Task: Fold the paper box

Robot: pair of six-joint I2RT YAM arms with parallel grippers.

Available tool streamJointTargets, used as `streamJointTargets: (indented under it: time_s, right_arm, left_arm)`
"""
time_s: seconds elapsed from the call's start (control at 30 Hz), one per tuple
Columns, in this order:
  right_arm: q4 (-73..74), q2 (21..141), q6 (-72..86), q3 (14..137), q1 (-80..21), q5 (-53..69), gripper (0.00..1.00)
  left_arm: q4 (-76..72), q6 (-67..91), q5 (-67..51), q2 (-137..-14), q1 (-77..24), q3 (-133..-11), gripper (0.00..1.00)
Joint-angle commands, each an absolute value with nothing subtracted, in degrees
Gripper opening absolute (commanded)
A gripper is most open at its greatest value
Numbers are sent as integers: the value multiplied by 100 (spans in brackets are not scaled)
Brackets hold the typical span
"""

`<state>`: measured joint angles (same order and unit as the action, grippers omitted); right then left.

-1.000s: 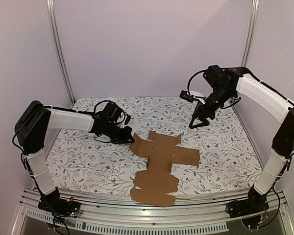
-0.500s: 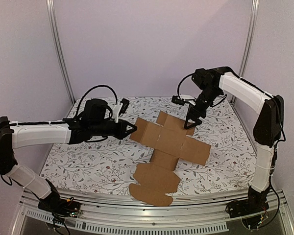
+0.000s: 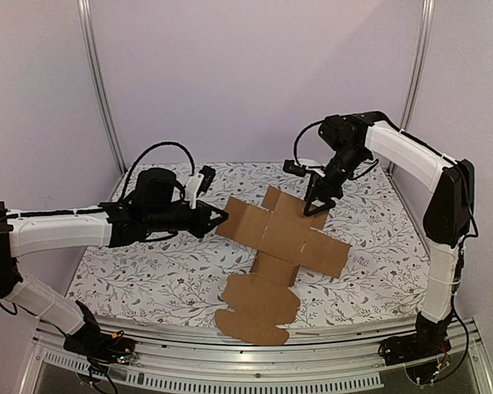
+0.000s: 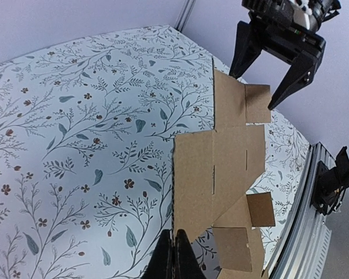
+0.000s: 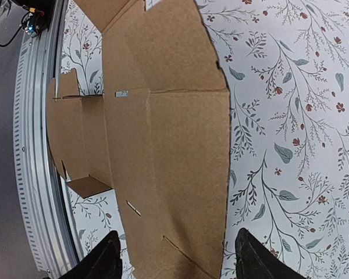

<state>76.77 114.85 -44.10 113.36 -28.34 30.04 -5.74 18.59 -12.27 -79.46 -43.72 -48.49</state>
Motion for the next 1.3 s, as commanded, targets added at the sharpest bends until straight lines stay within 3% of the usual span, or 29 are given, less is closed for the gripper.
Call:
streamJointTargets:
  time_s: [0.0, 0.13, 0.27, 0.43, 0.57, 0.7, 0.83, 1.07, 1.27]
  right_arm:
    - [8124, 11636, -4494, 11562, -2949, 3116, 55]
    - [7956, 11613, -4501, 11449, -3013, 2819, 28]
    - [7438, 11513, -4454, 11011, -3274, 2408, 15]
    - [6355, 11294, -4237, 10328, -3816, 787, 0]
    - [5891, 11204, -4129, 10108, -4042, 46, 0]
    - [5565, 11171, -4126, 10039, -4131, -535, 0]
    - [5340, 11177, -4193, 9963, -4233, -712, 0]
    - [5290, 11384, -4496, 9937, -4391, -869, 0]
    - [5248, 11456, -4577, 9853, -4452, -793, 0]
  left_arm:
    - [-626, 1775, -1035, -7988, -4438, -4896, 0]
    - [-676, 1700, -985, -8218, -4438, -5007, 0]
    - [-793, 1645, -985, -8522, -4438, -5137, 0]
    - [-1146, 1781, -957, -8820, -4438, -5072, 0]
    - [-1424, 1887, -930, -8917, -4431, -4931, 1]
    - [-1485, 1972, -862, -8780, -4430, -4777, 23]
    - [-1589, 2028, -498, -8307, -4406, -4342, 36]
    - [-1766, 2618, 234, -8000, -4083, -3548, 42]
    - [-1857, 3093, -17, -8311, -3967, -3323, 43]
